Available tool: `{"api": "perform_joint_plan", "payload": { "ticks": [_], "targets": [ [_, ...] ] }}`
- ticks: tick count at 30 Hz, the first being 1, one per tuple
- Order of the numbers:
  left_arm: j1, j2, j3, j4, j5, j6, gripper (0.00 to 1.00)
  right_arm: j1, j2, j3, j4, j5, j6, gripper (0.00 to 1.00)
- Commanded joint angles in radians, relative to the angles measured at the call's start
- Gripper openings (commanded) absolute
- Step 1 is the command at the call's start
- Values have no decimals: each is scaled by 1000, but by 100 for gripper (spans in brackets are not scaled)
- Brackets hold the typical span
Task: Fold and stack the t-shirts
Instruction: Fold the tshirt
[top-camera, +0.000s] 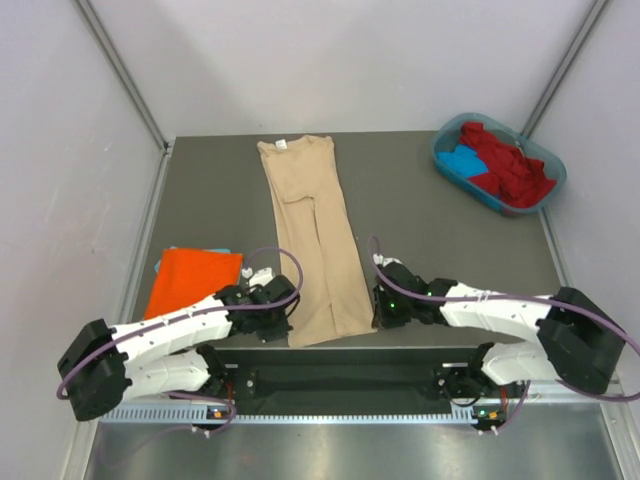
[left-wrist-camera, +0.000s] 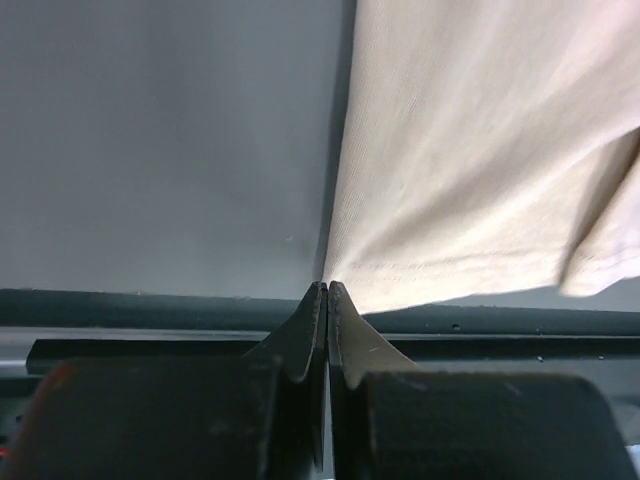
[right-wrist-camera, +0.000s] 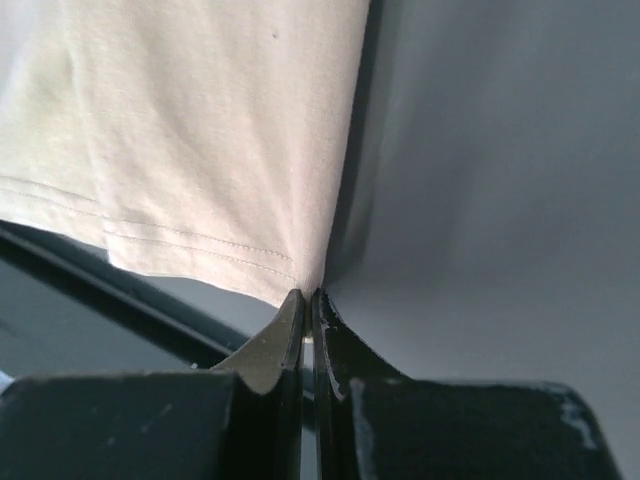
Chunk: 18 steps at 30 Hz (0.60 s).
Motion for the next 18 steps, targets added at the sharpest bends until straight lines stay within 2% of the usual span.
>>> {"api": "perform_joint_plan", "payload": {
  "ticks": [1, 10, 12, 13, 14, 18],
  "targets": [
    [-22, -29, 55, -116, -46, 2, 0, 75, -97, -24, -69, 75, 115, 0],
    [-27, -112, 32, -154, -38, 3, 0, 227, -182, -81, -52, 146, 321, 0],
    [-27, -147, 29, -135, -20, 15, 9, 254, -173, -75, -55, 155, 338, 0],
    [-27, -162, 12, -109, 14, 20, 17, 263, -168, -70, -57, 161, 350, 0],
    [-27, -184, 0, -87, 31, 24, 30, 273, -166, -66, -63, 167, 360, 0],
    [-27, -286, -51, -49, 48, 5, 38, 308, -157, -59, -77, 190, 392, 0]
  ]
}}
